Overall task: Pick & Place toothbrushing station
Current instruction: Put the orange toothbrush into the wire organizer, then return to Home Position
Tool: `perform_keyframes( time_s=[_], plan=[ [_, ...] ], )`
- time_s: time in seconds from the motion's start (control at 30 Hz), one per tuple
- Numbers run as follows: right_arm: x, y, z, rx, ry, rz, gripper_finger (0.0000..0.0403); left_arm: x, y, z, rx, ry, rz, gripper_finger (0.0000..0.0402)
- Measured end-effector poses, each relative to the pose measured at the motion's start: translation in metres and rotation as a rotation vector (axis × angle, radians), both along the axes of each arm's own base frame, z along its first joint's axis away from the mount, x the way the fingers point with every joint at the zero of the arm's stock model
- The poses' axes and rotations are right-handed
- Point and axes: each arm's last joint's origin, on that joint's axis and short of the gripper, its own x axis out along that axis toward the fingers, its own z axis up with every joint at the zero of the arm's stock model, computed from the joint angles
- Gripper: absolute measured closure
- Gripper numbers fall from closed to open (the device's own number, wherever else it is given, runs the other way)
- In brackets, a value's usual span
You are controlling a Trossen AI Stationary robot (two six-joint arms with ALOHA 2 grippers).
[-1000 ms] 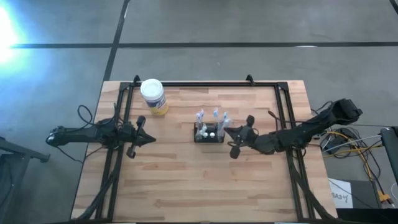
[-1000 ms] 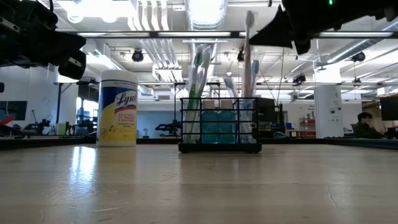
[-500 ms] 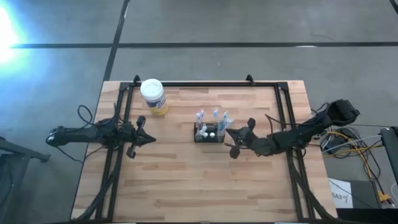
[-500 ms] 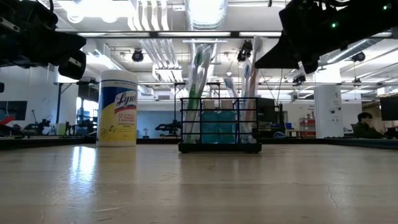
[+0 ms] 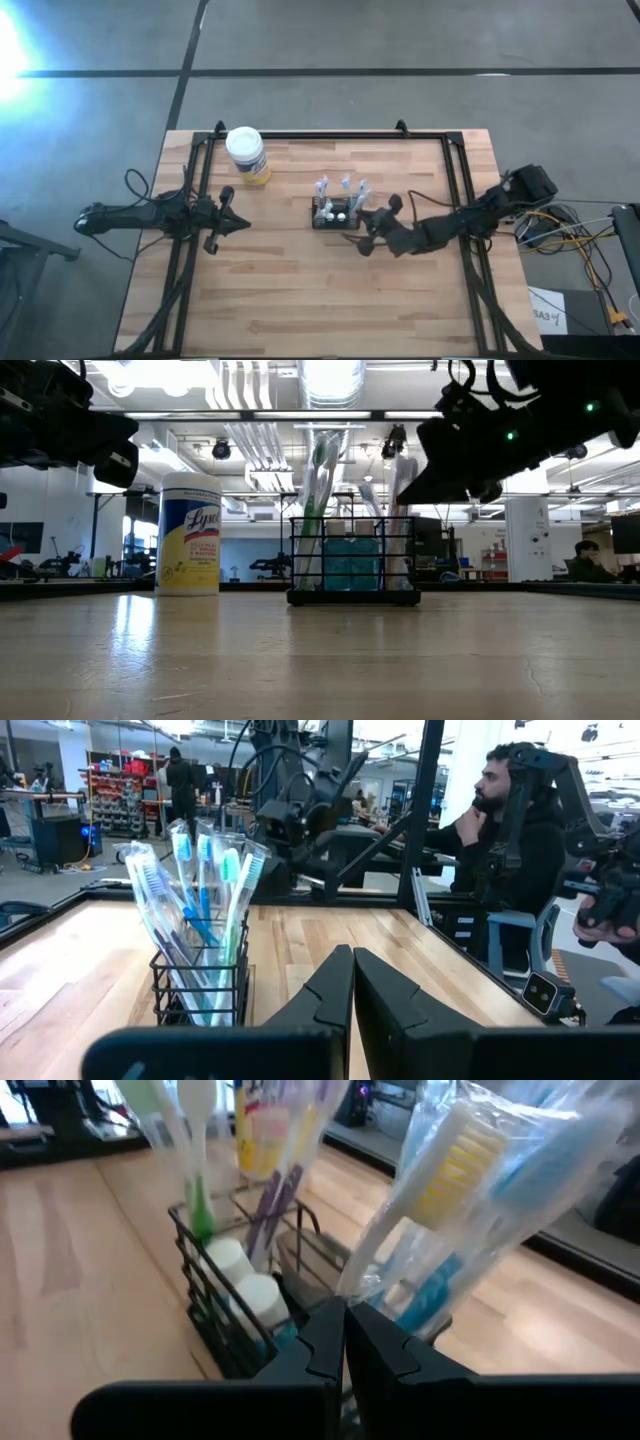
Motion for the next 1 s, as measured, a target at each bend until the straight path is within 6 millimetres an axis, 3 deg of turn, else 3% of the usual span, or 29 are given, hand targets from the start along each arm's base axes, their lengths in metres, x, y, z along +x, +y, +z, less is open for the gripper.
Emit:
perform_keyframes(
  time_s=[0.27,0.6,1.0],
  plan=[
    [0.003,0.001,-0.015,0.008,0.032,-0.009,0.0395,0.0,0.0,0.0,0.0,0.001,0.0,0.0385],
    [0.0,0.002,0.003,0.027,0.022,0.111,0.0387,0.0,0.0,0.0,0.001,0.0,0.0,0.0385],
    [-0.016,-0.003,0.035,0.016,-0.006,0.13,0.0276,0.0,0.0,0.0,0.0,0.0,0.0,0.0385]
  ],
)
